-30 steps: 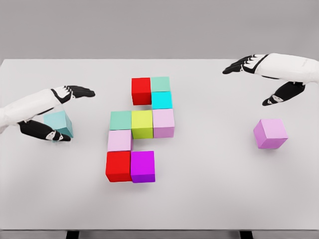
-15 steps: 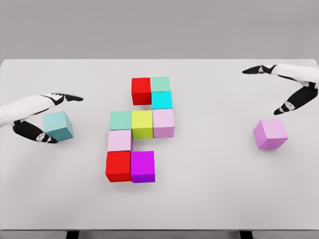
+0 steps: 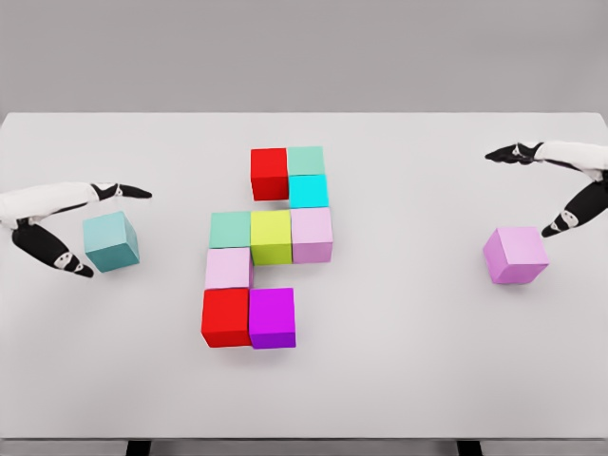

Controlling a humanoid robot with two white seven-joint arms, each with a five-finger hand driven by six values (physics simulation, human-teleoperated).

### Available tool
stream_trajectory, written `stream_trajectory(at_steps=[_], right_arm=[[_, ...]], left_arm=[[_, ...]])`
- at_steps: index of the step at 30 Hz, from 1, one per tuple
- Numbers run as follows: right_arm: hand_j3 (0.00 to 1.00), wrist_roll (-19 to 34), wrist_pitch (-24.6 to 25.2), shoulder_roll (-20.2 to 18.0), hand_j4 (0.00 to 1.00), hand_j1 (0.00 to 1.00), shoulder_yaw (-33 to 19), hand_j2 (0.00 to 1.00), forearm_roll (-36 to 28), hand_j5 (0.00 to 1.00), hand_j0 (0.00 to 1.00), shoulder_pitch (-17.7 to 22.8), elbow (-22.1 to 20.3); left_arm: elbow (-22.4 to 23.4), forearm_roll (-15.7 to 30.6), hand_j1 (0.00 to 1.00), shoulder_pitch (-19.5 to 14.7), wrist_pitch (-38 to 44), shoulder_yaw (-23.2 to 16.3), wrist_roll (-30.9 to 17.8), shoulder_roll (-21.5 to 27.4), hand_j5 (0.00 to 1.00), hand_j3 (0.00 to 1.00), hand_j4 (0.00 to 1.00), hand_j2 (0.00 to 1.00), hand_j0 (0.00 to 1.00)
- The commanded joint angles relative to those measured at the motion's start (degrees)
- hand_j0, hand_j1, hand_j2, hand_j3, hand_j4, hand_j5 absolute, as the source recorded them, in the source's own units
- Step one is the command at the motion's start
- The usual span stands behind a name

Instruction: Assemble the squares on the desktop into the number 2

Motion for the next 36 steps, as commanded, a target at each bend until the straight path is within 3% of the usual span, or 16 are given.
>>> stream_trajectory(at_steps=[1, 5, 11, 26, 36], right_arm=[[1.00, -0.02, 3.06, -0.13, 1.00, 1.00, 1.27, 1.00, -0.21, 1.00, 1.00, 0.00, -0.04], [1.00, -0.02, 3.42, -0.13, 1.00, 1.00, 1.36, 1.00, -0.12, 1.00, 1.00, 0.88, -0.04], [1.00, -0.02, 2.80, -0.13, 1.00, 1.00, 1.53, 1.00, -0.12, 1.00, 1.00, 1.93, -0.04], [1.00, -0.02, 1.92, -0.13, 1.00, 1.00, 2.67, 1.00, 1.02, 1.00, 1.00, 3.95, -0.04], [1.00, -0.02, 2.01, 0.13, 1.00, 1.00, 2.76, 1.00, 1.02, 1.00, 1.00, 5.89, 0.40]], left_arm=[[-0.01, -0.67, 1.00, 0.00, 1.26, 0.83, 1.71, -1.57, 1.00, 1.00, 1.00, 1.00, 1.00], [-0.01, -1.91, 1.00, 1.49, 5.39, 0.74, 4.78, -4.39, 1.00, 1.00, 1.00, 1.00, 1.00], [-0.01, -2.17, 1.00, 3.25, 8.90, 0.56, 8.83, -4.39, 1.00, 1.00, 1.00, 1.00, 1.00], [-0.01, -9.02, 1.00, 3.95, 10.14, 1.18, 4.87, -4.47, 1.00, 1.00, 1.00, 1.00, 1.00], [-0.01, -9.46, 1.00, 4.04, 13.04, 1.62, 5.05, -4.56, 1.00, 1.00, 1.00, 1.00, 1.00]])
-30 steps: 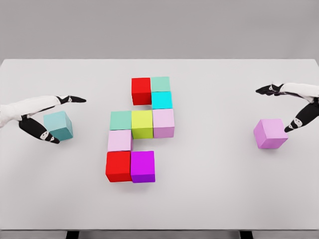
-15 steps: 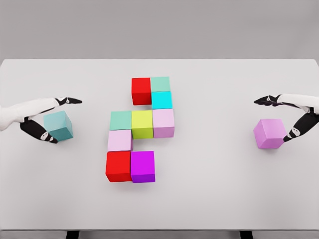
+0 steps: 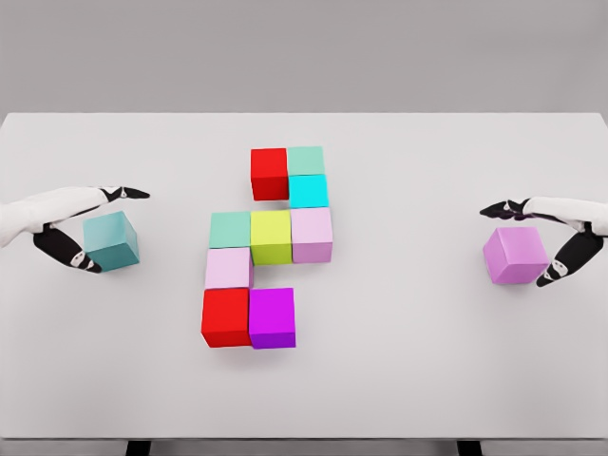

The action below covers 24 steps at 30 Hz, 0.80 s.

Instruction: Assemble the squares on the desktop into the number 2

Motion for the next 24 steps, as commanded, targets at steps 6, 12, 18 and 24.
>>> stream_trajectory(at_steps=[6, 12, 18, 24], right_arm=[[1.00, -0.01, 0.55, 0.54, 1.00, 1.00, 0.04, 1.00, -0.05, 1.00, 1.00, -0.09, 0.89], [0.99, -0.01, 0.55, 1.59, 0.99, 0.99, 0.04, 0.99, 1.36, 0.99, 0.99, 0.09, 2.74], [0.98, -0.01, 0.64, 2.56, 0.98, 0.98, 0.48, 0.98, 2.85, 0.98, 0.98, 0.18, 3.71], [0.97, -0.01, 0.55, 4.05, 0.97, 0.97, 1.19, 0.97, 4.44, 0.97, 0.97, 0.18, 5.47]], left_arm=[[-0.02, 0.09, 1.00, 0.53, 0.57, 0.18, 0.22, 0.01, 1.00, 1.00, 1.00, 1.00, 1.00], [-0.02, 0.09, 1.00, 0.79, 2.24, 0.18, 0.49, 0.19, 1.00, 1.00, 1.00, 1.00, 1.00], [-0.02, 0.00, 1.00, 0.88, 3.56, 0.10, 0.49, 0.10, 1.00, 1.00, 1.00, 1.00, 1.00], [-0.02, 0.00, 1.00, 1.58, 4.35, 0.18, 0.58, 0.01, 1.00, 1.00, 1.00, 1.00, 1.00]])
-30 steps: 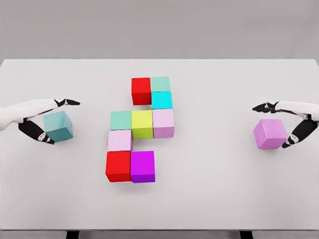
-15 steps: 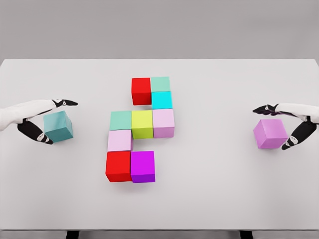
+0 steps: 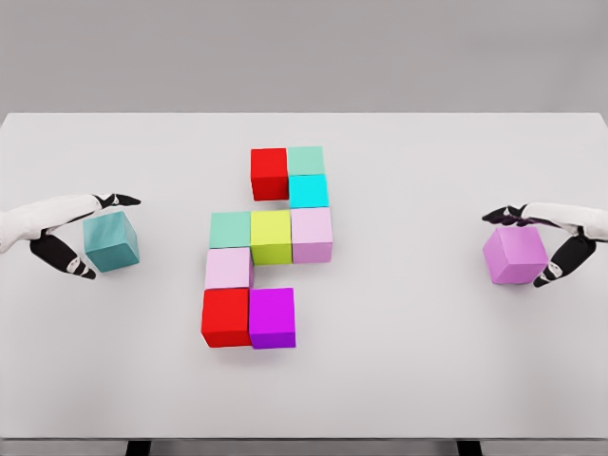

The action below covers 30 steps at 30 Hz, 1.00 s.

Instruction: Assemble the squares on the desktop into the number 2

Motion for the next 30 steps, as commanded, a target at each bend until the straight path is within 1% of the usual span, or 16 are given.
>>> stream_trajectory(at_steps=[1, 3, 6, 9, 15, 19, 20, 21, 22, 25, 30], right_arm=[[0.97, -0.01, -0.03, 0.58, 0.97, 0.97, 0.22, 0.97, 0.79, 0.97, 0.97, 0.00, 0.85], [0.94, -0.01, -0.03, 0.76, 0.94, 0.94, 0.22, 0.94, 0.87, 0.94, 0.94, 0.00, 1.03], [0.93, -0.01, -0.03, 0.85, 0.93, 0.93, 0.22, 0.93, 0.87, 0.93, 0.93, 0.00, 1.47], [0.89, -0.01, -0.03, 0.76, 0.89, 0.89, 0.22, 0.89, 0.87, 0.89, 0.89, 0.00, 1.47], [0.86, -0.01, -0.03, 0.76, 0.86, 0.86, 0.22, 0.86, 0.87, 0.86, 0.86, -0.18, 1.56], [0.83, -0.01, -0.03, 0.76, 0.83, 0.83, 0.22, 0.83, 0.96, 0.83, 0.83, -0.26, 1.56], [0.80, -0.01, -0.03, 0.76, 0.80, 0.80, 0.22, 0.80, 0.96, 0.80, 0.80, -0.26, 1.56], [0.80, -0.01, -0.11, 0.76, 0.80, 0.80, 0.22, 0.80, 0.96, 0.80, 0.80, -0.26, 1.56], [0.77, -0.01, -0.11, 0.76, 0.77, 0.77, 0.22, 0.77, 0.96, 0.77, 0.77, -0.26, 1.47], [0.72, -0.01, -0.20, 0.85, 0.72, 0.72, 0.22, 0.72, 0.96, 0.72, 0.72, -0.26, 1.47], [0.71, -0.01, -0.64, 0.76, 0.71, 0.71, 0.22, 0.71, 1.49, 0.71, 0.71, -0.53, 1.38]], left_arm=[[-0.01, 0.04, 1.00, 0.00, 0.26, 0.04, 0.02, 0.01, 1.00, 1.00, 1.00, 1.00, 1.00], [-0.01, 0.04, 1.00, -0.09, 0.26, 0.04, 0.02, 0.01, 1.00, 1.00, 1.00, 1.00, 1.00], [0.08, 0.04, 1.00, -0.09, 0.35, 0.04, 0.02, -0.08, 1.00, 1.00, 1.00, 1.00, 1.00], [0.08, 0.13, 1.00, 0.00, 0.35, 0.04, 0.02, -0.61, 1.00, 1.00, 1.00, 1.00, 1.00], [0.16, 0.22, 1.00, 0.00, 0.44, 0.04, 0.20, -0.61, 1.00, 1.00, 1.00, 1.00, 1.00], [0.16, 0.22, 1.00, -0.09, 2.54, 0.04, 0.20, -1.13, 1.00, 1.00, 1.00, 1.00, 1.00], [0.16, 0.22, 1.00, -0.09, 2.63, 0.04, 0.20, -1.22, 1.00, 1.00, 1.00, 1.00, 1.00], [0.16, 0.22, 1.00, -0.09, 2.63, 0.04, 0.02, -1.22, 1.00, 1.00, 1.00, 1.00, 1.00], [0.16, 0.22, 1.00, -0.09, 2.63, 0.04, 0.02, -1.31, 1.00, 1.00, 1.00, 1.00, 1.00], [0.16, 0.13, 1.00, -0.09, 2.90, 0.04, 0.20, -1.75, 1.00, 1.00, 1.00, 1.00, 1.00], [0.25, 0.22, 1.00, 0.00, 2.90, 0.04, 0.20, -1.75, 1.00, 1.00, 1.00, 1.00, 1.00]])
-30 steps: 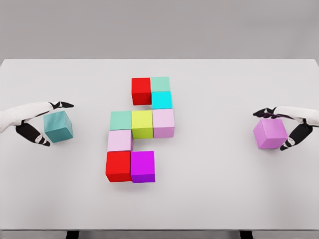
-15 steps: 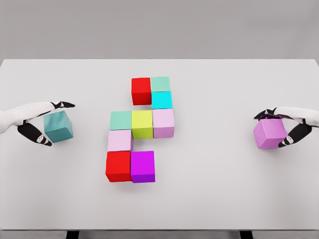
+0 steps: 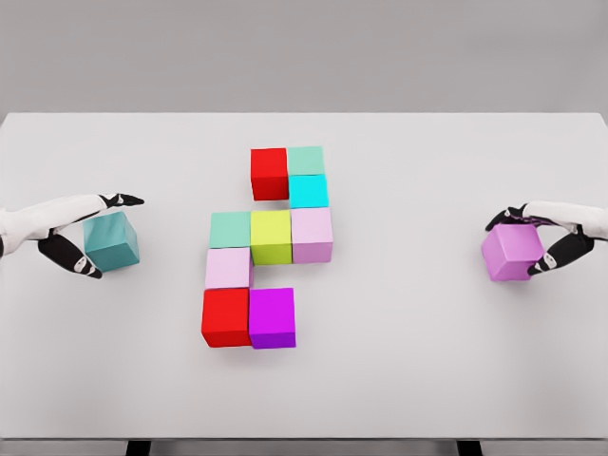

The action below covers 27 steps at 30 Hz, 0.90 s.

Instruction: Assemble the squares on the desktop into the number 2

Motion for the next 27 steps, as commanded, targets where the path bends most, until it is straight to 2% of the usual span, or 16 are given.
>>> stream_trajectory(at_steps=[1, 7, 13, 14, 21, 27], right_arm=[[0.71, -0.02, -0.20, -0.16, 0.71, 0.71, -0.09, 0.71, 0.43, 0.71, 0.71, 0.00, -0.24], [0.70, -0.02, -3.10, -0.34, 0.70, 0.70, -0.09, 0.70, 0.86, 0.70, 0.70, -1.06, -0.85], [0.64, -0.02, -5.47, -0.42, 0.64, 0.64, -0.09, 0.64, 0.86, 0.64, 0.64, -1.06, -1.11], [0.62, -0.02, -6.87, -0.51, 0.62, 0.62, -0.09, 0.62, 0.78, 0.62, 0.62, -1.06, -1.38], [0.62, -0.02, -16.45, -0.86, 0.62, 0.62, -0.09, 0.62, 0.86, 0.62, 0.62, -2.02, -3.75], [0.62, -0.02, -21.99, -0.86, 0.62, 0.62, 0.00, 0.62, 0.86, 0.62, 0.62, -2.29, -4.63]], left_arm=[[0.03, 0.03, 1.00, 0.00, 0.03, 0.04, 0.03, 0.00, 1.00, 1.00, 1.00, 1.00, 1.00], [0.20, 0.12, 1.00, -0.09, 0.82, 0.04, 0.20, 0.00, 1.00, 1.00, 1.00, 1.00, 1.00], [0.73, -0.14, 1.00, -0.18, 1.53, 0.04, 0.20, -0.53, 1.00, 1.00, 1.00, 1.00, 1.00], [0.73, -0.14, 1.00, -0.18, 1.61, 0.04, 0.20, -0.70, 1.00, 1.00, 1.00, 1.00, 1.00], [1.43, -0.14, 1.00, -0.18, 2.05, 0.04, 0.21, -1.49, 1.00, 1.00, 1.00, 1.00, 1.00], [2.49, -0.23, 1.00, -0.18, 2.05, -0.05, 0.20, -2.37, 1.00, 1.00, 1.00, 1.00, 1.00]])
